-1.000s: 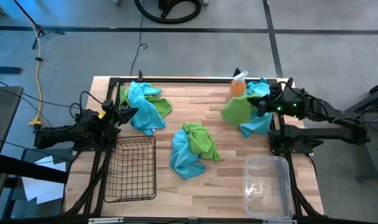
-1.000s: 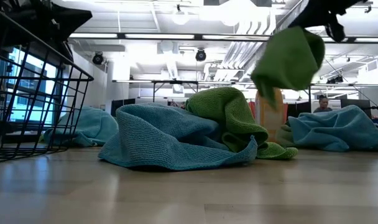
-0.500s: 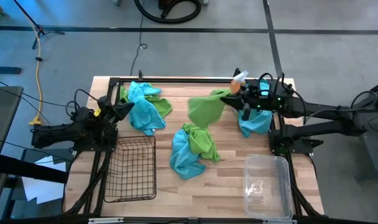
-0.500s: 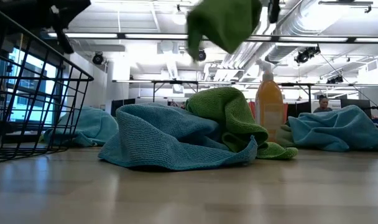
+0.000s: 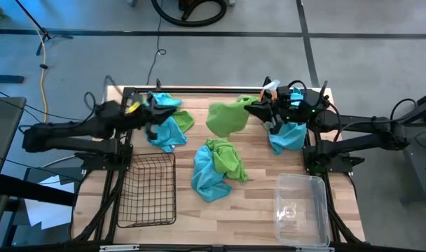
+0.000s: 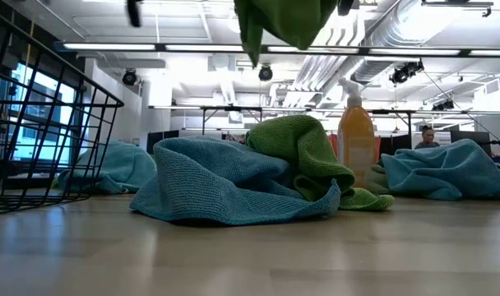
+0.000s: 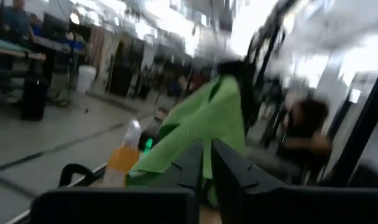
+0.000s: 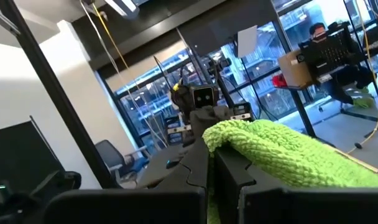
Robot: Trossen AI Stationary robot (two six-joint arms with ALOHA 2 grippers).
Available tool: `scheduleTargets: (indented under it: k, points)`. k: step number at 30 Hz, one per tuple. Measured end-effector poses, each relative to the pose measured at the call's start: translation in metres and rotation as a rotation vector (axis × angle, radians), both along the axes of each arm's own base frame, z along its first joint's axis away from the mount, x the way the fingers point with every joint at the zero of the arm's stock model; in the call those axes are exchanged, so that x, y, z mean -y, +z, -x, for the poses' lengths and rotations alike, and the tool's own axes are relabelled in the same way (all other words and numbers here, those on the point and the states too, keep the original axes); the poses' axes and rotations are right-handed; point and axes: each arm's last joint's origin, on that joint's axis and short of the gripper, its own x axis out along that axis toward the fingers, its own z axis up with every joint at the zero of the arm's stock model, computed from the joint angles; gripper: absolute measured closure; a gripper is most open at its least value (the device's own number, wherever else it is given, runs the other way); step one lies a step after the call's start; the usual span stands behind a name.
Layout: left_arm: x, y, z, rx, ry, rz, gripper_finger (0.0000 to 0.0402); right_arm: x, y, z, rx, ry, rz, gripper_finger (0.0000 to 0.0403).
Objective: Sort microfiber towel by color & place in baskets
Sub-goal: Put the green microfiber cloth into the black wire basket
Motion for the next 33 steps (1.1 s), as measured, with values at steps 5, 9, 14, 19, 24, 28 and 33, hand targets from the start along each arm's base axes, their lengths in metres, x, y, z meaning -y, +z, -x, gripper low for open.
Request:
scheduleTargets:
  k: [5, 9, 14, 19, 24, 28, 33]
  points:
    - [-0.005, 0.027, -0.038, -0.145, -0.005, -0.083, 0.0313, -0.004, 0.006, -0.005, -0.016, 0.009, 0.044, 0.0403]
    - [-0.007, 0.048, -0.056, -0.131, -0.021, -0.086, 0.0255, -0.011, 0.022, -0.020, -0.090, 0.018, 0.205, 0.0403]
    - [-0.006, 0.060, -0.066, -0.113, -0.122, -0.095, 0.0191, -0.015, 0.035, -0.043, -0.253, 0.040, 0.387, 0.0403]
    - [-0.006, 0.056, -0.078, -0.135, -0.177, -0.101, 0.0156, -0.013, 0.046, -0.065, -0.314, 0.047, 0.457, 0.0403]
    - [-0.001, 0.049, -0.091, -0.151, -0.203, -0.100, 0.0145, -0.011, 0.049, -0.081, -0.341, 0.050, 0.510, 0.0403]
    - [0.003, 0.041, -0.100, -0.185, -0.222, -0.115, 0.0144, -0.010, 0.049, -0.089, -0.340, 0.066, 0.527, 0.0403]
    - [0.003, 0.031, -0.111, -0.218, -0.211, -0.112, 0.0144, -0.012, 0.048, -0.093, -0.332, 0.118, 0.529, 0.0403]
